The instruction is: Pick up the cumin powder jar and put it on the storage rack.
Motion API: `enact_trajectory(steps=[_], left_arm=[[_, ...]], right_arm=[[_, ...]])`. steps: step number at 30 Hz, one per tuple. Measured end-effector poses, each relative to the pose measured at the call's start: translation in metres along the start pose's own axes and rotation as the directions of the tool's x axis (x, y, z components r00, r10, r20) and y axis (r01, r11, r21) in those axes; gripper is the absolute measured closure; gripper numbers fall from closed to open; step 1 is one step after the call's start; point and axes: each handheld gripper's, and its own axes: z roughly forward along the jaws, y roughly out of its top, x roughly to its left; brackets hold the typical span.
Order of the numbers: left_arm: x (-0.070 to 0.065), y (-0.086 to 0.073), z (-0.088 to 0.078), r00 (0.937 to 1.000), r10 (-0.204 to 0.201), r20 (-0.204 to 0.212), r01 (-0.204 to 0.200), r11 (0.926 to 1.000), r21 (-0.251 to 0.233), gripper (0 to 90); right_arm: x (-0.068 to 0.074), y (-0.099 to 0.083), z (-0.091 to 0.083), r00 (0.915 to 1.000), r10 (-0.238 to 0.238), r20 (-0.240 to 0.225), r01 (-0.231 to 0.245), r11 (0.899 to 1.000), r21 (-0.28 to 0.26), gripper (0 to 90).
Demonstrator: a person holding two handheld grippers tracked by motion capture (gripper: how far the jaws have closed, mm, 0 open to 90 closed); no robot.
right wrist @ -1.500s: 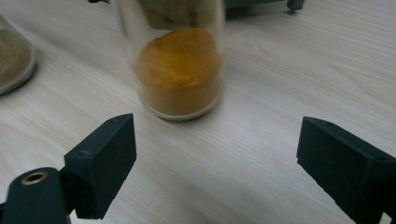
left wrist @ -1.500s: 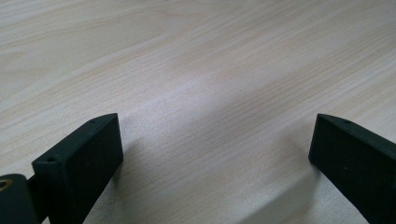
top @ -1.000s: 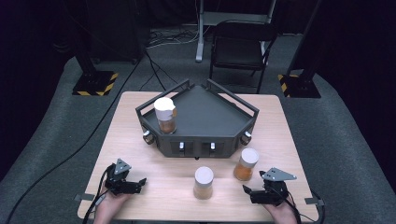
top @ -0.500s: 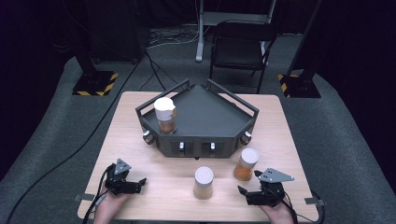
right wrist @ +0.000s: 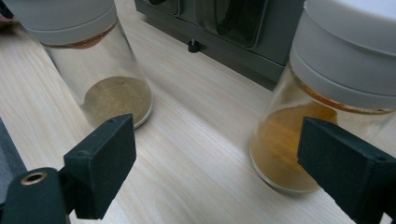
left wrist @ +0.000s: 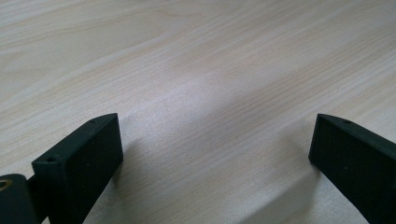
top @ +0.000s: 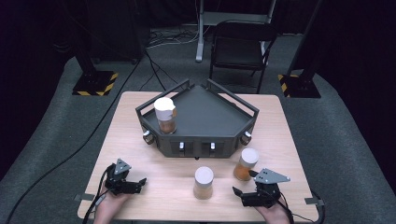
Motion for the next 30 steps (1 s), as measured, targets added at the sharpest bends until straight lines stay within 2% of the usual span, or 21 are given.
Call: enact_trajectory(steps=[4,30], left_arm=[[0.0,0.0,0.0,1.0,0.001,0.0,-0.001,1.0,0.001,2.3],[0.0,0.0,0.0,1.0,0.001,0.0,-0.001,1.0,0.001,2.3]], right_arm=[[0.0,0.0,0.001,0.9998,0.007,-0.017,-0.007,1.0,-0.01,10.8],[0.02,0.009,0.022,0.9968,-0.037,-0.071,0.035,0.999,-0.017,11.1]])
